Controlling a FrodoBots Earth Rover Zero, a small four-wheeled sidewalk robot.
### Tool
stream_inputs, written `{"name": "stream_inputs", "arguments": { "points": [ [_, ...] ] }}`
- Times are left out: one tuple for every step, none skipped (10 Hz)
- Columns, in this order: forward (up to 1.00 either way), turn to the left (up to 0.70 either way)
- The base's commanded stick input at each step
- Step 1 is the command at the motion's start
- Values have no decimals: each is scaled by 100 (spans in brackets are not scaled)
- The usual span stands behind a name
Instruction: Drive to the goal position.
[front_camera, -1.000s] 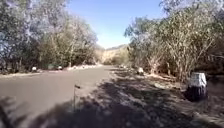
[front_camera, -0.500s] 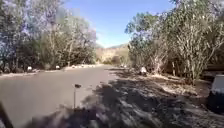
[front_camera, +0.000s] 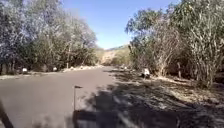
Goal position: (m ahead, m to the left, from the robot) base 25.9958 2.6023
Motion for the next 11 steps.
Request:
{"name": "stream_inputs", "arguments": {
  "points": [
    [100,0],
    [100,0],
    [100,0],
    [100,0],
    [100,0],
    [100,0],
    [100,0],
    [100,0],
    [100,0],
    [100,0],
    [100,0]
  ]
}}
